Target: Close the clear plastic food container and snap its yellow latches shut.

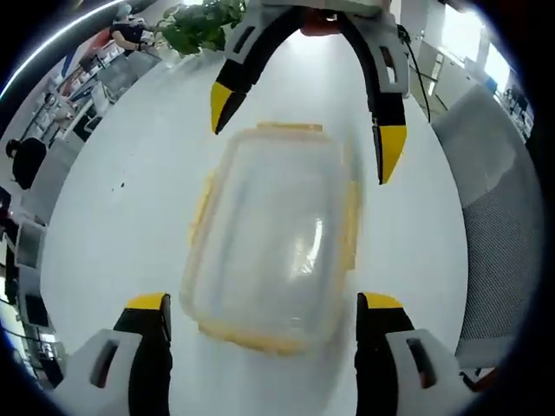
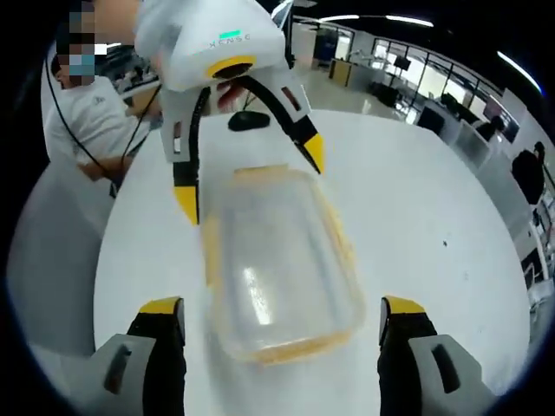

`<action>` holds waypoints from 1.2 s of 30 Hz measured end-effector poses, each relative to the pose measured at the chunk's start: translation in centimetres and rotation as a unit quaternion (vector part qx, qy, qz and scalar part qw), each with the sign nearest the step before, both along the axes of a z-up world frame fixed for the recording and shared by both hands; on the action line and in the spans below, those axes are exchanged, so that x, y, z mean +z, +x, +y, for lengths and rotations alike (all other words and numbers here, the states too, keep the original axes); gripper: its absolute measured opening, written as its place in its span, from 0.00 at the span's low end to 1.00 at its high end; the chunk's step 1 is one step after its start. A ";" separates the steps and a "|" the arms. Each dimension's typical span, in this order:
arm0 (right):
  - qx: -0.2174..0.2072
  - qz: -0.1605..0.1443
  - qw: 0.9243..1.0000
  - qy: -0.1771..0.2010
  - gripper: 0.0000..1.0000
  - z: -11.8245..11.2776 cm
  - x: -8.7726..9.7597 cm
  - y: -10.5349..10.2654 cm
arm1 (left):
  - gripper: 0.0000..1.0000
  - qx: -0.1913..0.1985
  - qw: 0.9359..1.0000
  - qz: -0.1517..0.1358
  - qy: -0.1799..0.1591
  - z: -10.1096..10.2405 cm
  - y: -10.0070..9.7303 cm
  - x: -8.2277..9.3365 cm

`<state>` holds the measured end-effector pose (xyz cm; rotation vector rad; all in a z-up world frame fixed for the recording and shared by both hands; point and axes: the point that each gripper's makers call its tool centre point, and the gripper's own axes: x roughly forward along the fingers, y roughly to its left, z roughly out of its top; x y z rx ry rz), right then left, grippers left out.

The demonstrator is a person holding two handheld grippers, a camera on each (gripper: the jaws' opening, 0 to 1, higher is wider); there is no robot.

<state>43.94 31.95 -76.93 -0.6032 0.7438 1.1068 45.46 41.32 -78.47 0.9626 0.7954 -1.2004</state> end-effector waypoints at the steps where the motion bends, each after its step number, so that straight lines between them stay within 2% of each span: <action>1: -0.006 0.000 1.000 0.005 0.94 0.0 0.1 0.0 | 0.87 0.002 1.000 0.002 -0.002 0.1 -0.1 0.0; 4: -0.026 0.000 0.999 0.025 0.93 -0.2 0.4 0.0 | 0.88 0.009 1.000 0.008 -0.007 0.3 -0.7 -0.1; 8: -0.029 -0.012 0.999 0.030 0.92 -0.2 0.6 -0.3 | 0.88 0.021 1.000 0.009 -0.015 0.5 -1.2 -0.1; 13: -0.037 -0.012 0.999 0.037 0.92 0.0 0.4 -0.5 | 0.87 0.044 0.998 0.010 -0.034 0.7 -1.2 0.1; 22: -0.081 -0.026 0.993 0.088 0.92 0.4 1.4 0.3 | 0.87 0.076 0.995 0.008 -0.058 1.5 -0.7 0.4; 31: -0.094 -0.023 0.991 0.089 0.92 -0.1 1.0 -0.6 | 0.87 0.099 0.992 0.015 -0.076 1.9 -0.9 0.2; 34: -0.107 -0.017 0.989 0.098 0.92 -0.2 1.0 -0.8 | 0.87 0.109 0.990 0.015 -0.083 2.1 -1.1 0.2; 36: -0.124 -0.016 0.985 0.120 0.91 -0.1 1.4 -0.7 | 0.87 0.120 0.988 0.020 -0.095 2.0 -1.2 0.2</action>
